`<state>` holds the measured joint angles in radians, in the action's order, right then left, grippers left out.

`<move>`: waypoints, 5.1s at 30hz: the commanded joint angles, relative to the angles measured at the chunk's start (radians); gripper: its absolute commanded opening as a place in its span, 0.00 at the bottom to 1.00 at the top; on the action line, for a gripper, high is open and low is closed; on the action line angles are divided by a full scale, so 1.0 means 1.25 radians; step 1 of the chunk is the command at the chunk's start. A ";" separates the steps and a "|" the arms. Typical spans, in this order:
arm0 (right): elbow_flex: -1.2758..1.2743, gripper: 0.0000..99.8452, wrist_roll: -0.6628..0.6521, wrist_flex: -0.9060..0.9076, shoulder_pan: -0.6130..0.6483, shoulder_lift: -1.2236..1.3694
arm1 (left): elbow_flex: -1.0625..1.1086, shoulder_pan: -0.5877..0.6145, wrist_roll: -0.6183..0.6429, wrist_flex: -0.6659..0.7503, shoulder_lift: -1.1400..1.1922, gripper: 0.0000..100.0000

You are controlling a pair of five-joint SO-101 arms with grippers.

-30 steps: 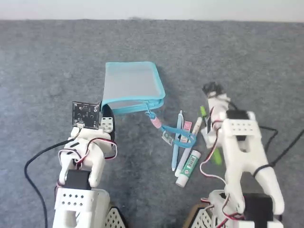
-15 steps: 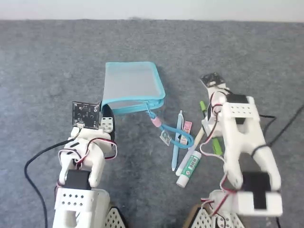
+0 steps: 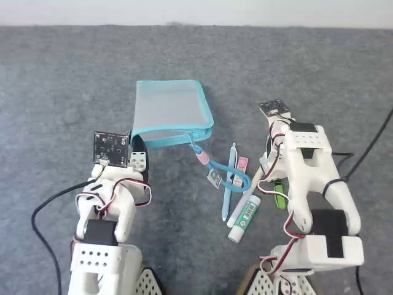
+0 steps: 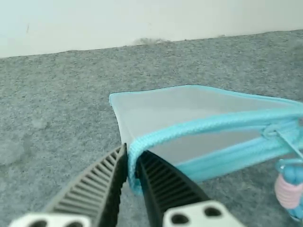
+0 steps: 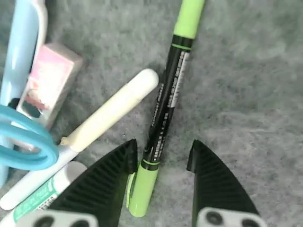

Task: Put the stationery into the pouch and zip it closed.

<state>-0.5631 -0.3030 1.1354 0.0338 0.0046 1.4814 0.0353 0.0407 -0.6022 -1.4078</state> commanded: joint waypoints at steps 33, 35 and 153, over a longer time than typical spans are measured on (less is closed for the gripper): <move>-0.083 0.01 -0.016 0.101 -0.083 -0.310 | -0.014 0.001 0.011 0.031 -0.017 0.01; -0.050 0.01 -0.041 0.186 -0.042 -0.411 | -0.014 0.000 0.012 0.032 -0.017 0.01; -0.409 0.23 0.626 -0.133 0.530 -0.376 | 0.046 -0.074 -0.017 0.102 -0.012 0.01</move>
<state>-1.0019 0.4718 1.0618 0.6935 -0.4664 1.5551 -0.0537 0.0284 -0.5056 -1.4093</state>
